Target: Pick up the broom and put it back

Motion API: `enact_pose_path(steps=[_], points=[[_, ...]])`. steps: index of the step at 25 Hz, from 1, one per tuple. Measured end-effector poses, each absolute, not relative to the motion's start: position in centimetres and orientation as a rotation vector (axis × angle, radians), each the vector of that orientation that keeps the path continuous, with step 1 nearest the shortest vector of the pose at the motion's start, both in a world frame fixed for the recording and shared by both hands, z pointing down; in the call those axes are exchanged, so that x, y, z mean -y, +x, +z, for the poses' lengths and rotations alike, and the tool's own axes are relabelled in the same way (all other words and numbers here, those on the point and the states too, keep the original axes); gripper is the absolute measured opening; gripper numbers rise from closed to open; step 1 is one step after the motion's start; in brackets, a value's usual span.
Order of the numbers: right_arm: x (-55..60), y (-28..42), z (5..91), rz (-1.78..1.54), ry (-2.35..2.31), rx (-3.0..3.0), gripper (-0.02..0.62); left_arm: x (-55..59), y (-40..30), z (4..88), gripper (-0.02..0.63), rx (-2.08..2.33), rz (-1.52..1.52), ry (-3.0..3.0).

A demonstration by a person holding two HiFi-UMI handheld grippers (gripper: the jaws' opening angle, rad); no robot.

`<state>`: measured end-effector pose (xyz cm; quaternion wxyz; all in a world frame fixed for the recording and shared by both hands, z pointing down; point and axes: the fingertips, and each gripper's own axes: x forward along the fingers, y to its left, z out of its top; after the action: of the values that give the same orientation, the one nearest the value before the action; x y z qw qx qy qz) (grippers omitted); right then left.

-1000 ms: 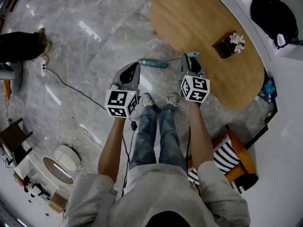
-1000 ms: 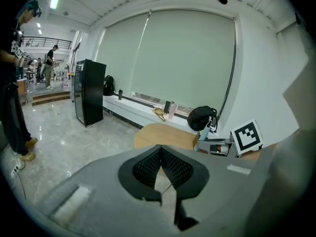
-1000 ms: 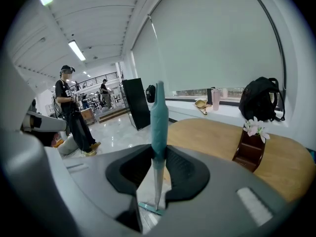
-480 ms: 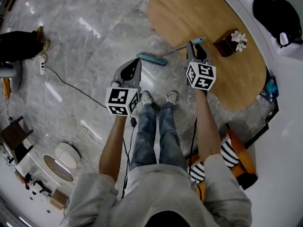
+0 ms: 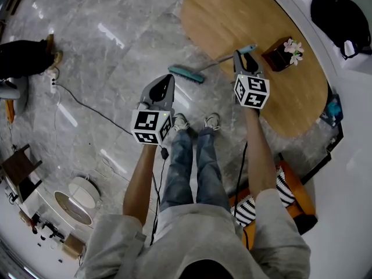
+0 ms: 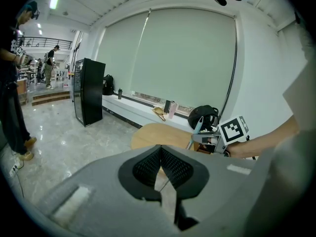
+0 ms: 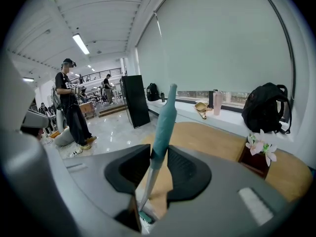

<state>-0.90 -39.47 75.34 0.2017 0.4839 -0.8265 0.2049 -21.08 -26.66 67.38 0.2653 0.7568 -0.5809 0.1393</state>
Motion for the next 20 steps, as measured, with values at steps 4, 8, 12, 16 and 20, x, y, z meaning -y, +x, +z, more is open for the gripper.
enact_pose_path(steps=[4,8,12,16,20], points=[[39.2,-0.5,75.2,0.589,1.370,2.317,0.116,26.5,-20.8,67.2,0.003,1.568,0.376,2.050],[39.0,-0.3,74.9,0.624,1.377,2.342,0.178,26.4,-20.6,66.9,0.003,1.570,0.370,2.057],[38.7,0.0,74.6,0.638,1.395,2.338,0.192,26.1,-20.6,66.5,0.003,1.573,0.367,2.061],[37.5,0.5,74.8,0.658,1.406,2.324,0.201,25.7,-20.5,66.3,0.003,1.572,0.363,2.062],[35.8,0.9,74.0,0.655,1.429,2.316,0.188,25.6,-20.5,65.6,0.003,1.578,0.354,2.069]])
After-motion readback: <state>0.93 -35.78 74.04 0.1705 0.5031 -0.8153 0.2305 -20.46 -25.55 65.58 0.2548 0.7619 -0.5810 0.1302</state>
